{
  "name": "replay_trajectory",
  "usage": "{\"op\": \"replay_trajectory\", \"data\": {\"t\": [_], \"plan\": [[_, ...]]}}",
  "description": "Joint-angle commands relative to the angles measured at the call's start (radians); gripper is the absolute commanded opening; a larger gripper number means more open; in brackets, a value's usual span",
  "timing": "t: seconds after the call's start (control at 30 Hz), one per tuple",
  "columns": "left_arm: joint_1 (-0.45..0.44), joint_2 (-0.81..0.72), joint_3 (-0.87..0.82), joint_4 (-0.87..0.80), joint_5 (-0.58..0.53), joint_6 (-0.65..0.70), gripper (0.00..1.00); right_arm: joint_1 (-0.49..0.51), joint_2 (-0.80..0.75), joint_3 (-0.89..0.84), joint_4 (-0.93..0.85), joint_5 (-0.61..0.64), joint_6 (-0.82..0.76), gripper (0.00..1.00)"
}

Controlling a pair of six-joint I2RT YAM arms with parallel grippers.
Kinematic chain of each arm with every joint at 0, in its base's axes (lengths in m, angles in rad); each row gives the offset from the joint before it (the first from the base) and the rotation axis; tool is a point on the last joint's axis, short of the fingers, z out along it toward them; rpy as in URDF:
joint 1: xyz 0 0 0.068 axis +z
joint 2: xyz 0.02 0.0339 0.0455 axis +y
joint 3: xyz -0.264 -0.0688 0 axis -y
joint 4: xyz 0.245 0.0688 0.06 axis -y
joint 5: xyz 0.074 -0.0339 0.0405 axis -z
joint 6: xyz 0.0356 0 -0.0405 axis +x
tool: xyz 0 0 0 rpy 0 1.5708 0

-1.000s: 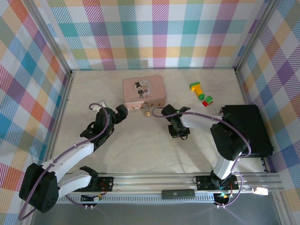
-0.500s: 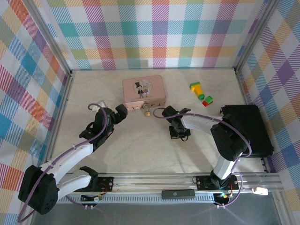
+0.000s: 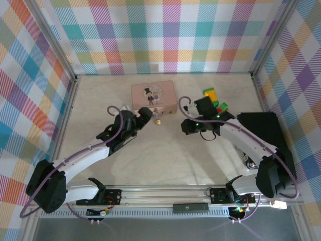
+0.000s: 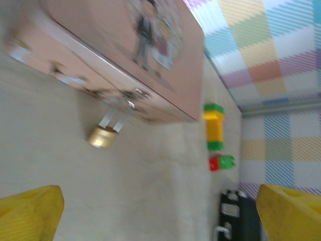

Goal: Unlock the padlock with the key

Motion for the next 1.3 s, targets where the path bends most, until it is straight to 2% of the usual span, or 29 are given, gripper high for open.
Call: {"op": "replay_trajectory", "data": {"t": [0.0,0.07,0.3,0.5,0.83,1.0,1.13,1.27], "plan": [[-0.034,0.046,0.089,0.054,0.066,-0.083,0.97,-0.022,-0.005,0.029,0.102,-0.337,-0.179,0.0],[-0.04,0.079,0.113,0.066,0.096,-0.105,0.95,-0.026,0.016,0.046,0.101,-0.393,-0.278,0.0],[-0.045,0.194,0.166,0.126,0.218,-0.193,0.85,-0.025,0.055,0.031,0.165,-0.445,-0.562,0.0],[-0.06,0.243,0.199,0.122,0.274,-0.203,0.73,-0.025,0.054,0.009,0.181,-0.45,-0.703,0.0],[-0.098,0.285,0.22,0.142,0.299,-0.226,0.67,-0.022,0.039,-0.043,0.259,-0.457,-0.728,0.0],[-0.11,0.307,0.222,0.166,0.32,-0.233,0.5,-0.021,0.019,-0.071,0.303,-0.447,-0.73,0.0],[-0.111,0.305,0.224,0.152,0.328,-0.228,0.43,-0.021,0.008,-0.084,0.319,-0.439,-0.737,0.0],[-0.112,0.302,0.227,0.142,0.336,-0.218,0.27,-0.021,0.01,-0.086,0.325,-0.435,-0.743,0.0]]}}
